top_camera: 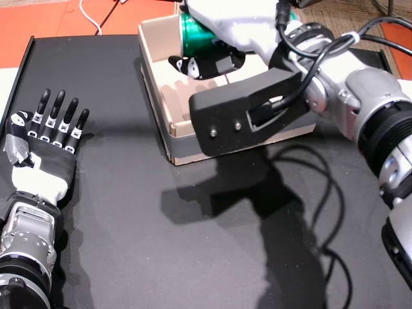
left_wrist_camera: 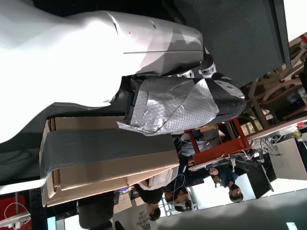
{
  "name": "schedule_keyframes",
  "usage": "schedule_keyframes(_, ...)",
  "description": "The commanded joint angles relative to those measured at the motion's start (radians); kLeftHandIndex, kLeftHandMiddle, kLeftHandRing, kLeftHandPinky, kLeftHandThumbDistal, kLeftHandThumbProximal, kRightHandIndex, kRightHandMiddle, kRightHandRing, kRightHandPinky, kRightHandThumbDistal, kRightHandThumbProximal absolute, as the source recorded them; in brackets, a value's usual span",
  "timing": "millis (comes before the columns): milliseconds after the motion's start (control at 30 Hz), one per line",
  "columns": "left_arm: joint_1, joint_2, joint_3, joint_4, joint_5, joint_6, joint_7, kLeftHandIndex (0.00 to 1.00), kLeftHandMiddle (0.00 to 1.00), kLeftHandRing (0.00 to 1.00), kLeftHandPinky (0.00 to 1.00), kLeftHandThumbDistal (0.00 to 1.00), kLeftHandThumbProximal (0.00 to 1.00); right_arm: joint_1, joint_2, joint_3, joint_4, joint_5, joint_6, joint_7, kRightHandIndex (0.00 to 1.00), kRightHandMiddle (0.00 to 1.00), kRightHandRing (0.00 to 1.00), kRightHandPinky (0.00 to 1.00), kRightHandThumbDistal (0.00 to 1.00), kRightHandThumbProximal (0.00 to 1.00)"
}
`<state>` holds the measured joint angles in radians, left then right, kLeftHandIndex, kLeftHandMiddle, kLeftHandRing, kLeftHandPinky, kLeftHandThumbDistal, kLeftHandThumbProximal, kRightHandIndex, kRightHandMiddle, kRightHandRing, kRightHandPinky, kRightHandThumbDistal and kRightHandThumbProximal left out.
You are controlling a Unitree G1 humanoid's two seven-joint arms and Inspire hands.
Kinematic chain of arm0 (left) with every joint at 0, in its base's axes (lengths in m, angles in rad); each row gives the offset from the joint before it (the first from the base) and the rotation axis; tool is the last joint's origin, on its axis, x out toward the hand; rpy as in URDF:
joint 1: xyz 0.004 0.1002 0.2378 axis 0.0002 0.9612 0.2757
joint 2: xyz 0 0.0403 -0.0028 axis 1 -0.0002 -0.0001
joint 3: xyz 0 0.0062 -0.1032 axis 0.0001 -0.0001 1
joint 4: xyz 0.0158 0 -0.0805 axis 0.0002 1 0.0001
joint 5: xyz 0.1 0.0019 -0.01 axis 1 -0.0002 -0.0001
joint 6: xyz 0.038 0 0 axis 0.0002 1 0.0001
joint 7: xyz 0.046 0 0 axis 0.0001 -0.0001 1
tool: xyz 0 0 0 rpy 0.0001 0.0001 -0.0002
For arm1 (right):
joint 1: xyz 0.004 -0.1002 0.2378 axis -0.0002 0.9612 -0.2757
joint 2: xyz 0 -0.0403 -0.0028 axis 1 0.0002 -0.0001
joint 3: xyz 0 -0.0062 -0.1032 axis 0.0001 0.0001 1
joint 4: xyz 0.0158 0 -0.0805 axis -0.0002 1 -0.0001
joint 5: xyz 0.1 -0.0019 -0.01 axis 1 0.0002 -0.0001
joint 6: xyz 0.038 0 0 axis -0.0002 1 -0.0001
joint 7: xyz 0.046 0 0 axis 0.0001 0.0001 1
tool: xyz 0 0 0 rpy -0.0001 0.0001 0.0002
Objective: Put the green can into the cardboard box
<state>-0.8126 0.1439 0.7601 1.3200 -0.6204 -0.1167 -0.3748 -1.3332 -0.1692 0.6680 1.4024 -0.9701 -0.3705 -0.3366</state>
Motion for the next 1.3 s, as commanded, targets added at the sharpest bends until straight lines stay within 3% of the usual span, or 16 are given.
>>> schedule_keyframes(0,0.013,-0.005,0.000,0.012,0.010,-0.005,0.011,0.67,0.58,0.66,0.75,0.00,0.90,-0.007,-0.007,0.012,0.002,-0.007,-0.002,-0.043,0.00,0.05,0.13,0.30,0.58,0.19)
schedule_keyframes(100,0.013,-0.007,0.001,0.011,0.008,-0.005,0.003,0.70,0.59,0.68,0.77,0.00,0.93,-0.001,-0.008,0.023,0.003,-0.012,-0.007,-0.082,0.00,0.07,0.22,0.25,0.54,0.27)
schedule_keyframes(167,0.014,-0.008,-0.001,0.011,0.010,-0.008,0.005,0.68,0.58,0.67,0.75,0.00,0.94,0.001,-0.009,0.034,0.003,-0.019,-0.003,-0.110,0.01,0.12,0.31,0.25,0.58,0.29)
schedule_keyframes(200,0.013,-0.008,-0.002,0.011,0.011,-0.008,0.009,0.67,0.57,0.67,0.75,0.00,0.94,-0.001,-0.008,0.038,0.004,-0.022,0.003,-0.104,0.13,0.26,0.47,0.35,0.49,0.37)
schedule_keyframes(233,0.012,-0.008,-0.002,0.011,0.011,-0.007,0.013,0.67,0.57,0.66,0.75,0.00,0.94,-0.002,-0.008,0.043,0.004,-0.026,0.005,-0.100,0.25,0.37,0.56,0.45,0.59,0.44)
schedule_keyframes(267,0.012,-0.008,-0.001,0.011,0.010,-0.006,0.016,0.66,0.56,0.66,0.75,0.00,0.93,-0.003,-0.009,0.046,0.005,-0.029,0.006,-0.097,0.33,0.39,0.54,0.51,0.56,0.46)
schedule_keyframes(333,0.012,-0.007,0.000,0.011,0.009,-0.004,0.011,0.68,0.58,0.65,0.75,0.00,0.93,-0.003,-0.009,0.053,0.006,-0.031,0.009,-0.086,0.43,0.44,0.55,0.62,0.62,0.55)
schedule_keyframes(367,0.012,-0.007,0.002,0.012,0.007,-0.003,0.009,0.68,0.58,0.65,0.75,0.00,0.93,-0.004,-0.010,0.058,0.007,-0.032,0.015,-0.074,0.50,0.49,0.59,0.65,0.62,0.63)
schedule_keyframes(433,0.010,-0.008,0.003,0.012,0.006,-0.004,0.015,0.68,0.58,0.65,0.76,0.00,0.94,-0.006,-0.011,0.071,0.007,-0.037,0.025,-0.059,0.64,0.60,0.64,0.69,0.64,0.71)
schedule_keyframes(500,0.009,-0.009,0.006,0.011,0.003,-0.005,0.013,0.68,0.58,0.66,0.78,0.00,0.96,-0.006,-0.013,0.080,0.008,-0.041,0.028,-0.049,0.72,0.66,0.66,0.71,0.63,0.71)
schedule_keyframes(667,0.010,-0.007,0.008,0.011,0.002,-0.003,0.005,0.69,0.58,0.66,0.75,0.00,0.98,-0.004,-0.017,0.078,0.007,-0.032,0.031,-0.038,0.77,0.73,0.74,0.74,0.68,0.74)
schedule_keyframes(1067,0.011,-0.003,0.014,0.011,-0.002,0.000,0.001,0.68,0.58,0.68,0.76,0.00,0.95,-0.003,-0.019,0.061,0.006,-0.015,0.029,-0.002,0.79,0.77,0.76,0.76,0.66,0.73)
schedule_keyframes(1267,0.010,-0.003,0.011,0.011,0.007,-0.006,0.010,0.69,0.57,0.67,0.75,0.00,0.95,-0.005,-0.020,0.068,0.006,-0.022,0.039,-0.004,0.78,0.78,0.77,0.80,0.67,0.77)
